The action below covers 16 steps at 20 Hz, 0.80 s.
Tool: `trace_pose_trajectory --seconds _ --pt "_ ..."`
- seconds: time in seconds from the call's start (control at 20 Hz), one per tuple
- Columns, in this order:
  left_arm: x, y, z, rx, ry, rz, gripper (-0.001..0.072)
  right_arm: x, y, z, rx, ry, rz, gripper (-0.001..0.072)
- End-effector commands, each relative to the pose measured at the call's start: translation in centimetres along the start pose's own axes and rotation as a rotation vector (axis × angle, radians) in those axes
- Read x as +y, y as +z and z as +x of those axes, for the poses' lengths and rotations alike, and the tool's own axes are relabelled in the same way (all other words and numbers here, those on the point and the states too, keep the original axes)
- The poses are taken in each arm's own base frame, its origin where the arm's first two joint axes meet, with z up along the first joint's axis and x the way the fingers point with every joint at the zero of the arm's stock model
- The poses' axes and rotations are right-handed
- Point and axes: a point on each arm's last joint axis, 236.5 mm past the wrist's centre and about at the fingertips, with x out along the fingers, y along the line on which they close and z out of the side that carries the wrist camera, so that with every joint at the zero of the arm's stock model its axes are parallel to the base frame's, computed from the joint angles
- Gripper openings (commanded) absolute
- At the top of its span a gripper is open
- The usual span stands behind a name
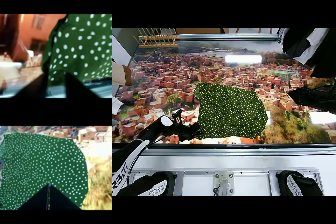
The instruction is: Fold the clothes and pants, and hang the long-sleeved shirts on hangers.
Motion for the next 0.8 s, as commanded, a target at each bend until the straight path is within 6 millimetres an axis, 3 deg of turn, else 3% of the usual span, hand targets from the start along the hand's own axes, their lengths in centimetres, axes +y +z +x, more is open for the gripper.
trace_pose_trajectory --seconds 0.0,0.15,0.2,0.25,0.3,0.45,0.75 --pt "-2.6 0.7 0.2 0.001 -0.021 0.07 0.0002 -1.2 -1.4 0.2 0.051 -0.039 -0.002 0.0009" --pt "-4.3 2.8 -2.6 -0.078 -0.044 0.142 0.0003 -6.7 -6.2 1.5 0.185 -0.221 0.108 0.0016" --pt "-4.3 3.3 -3.6 -0.103 -0.04 0.158 0.0002 -8.6 -8.6 2.3 0.243 -0.273 0.153 0.0092" --pt "-4.1 3.7 -4.6 -0.126 -0.035 0.167 0.0002 -9.7 -10.9 3.4 0.3 -0.289 0.188 0.0348" --pt "-3.7 4.0 -5.4 -0.145 -0.029 0.171 0.0002 -10.5 -13.5 4.8 0.361 -0.288 0.226 0.0559" --pt "-3.2 4.4 -7.1 -0.183 -0.019 0.183 0.0002 -11.5 -19.0 9.4 0.449 -0.25 0.364 0.0574" --pt "-3.6 4.4 -7.6 -0.199 -0.027 0.193 0.0002 -9.3 -23.1 16.3 0.514 -0.191 0.396 0.0572"
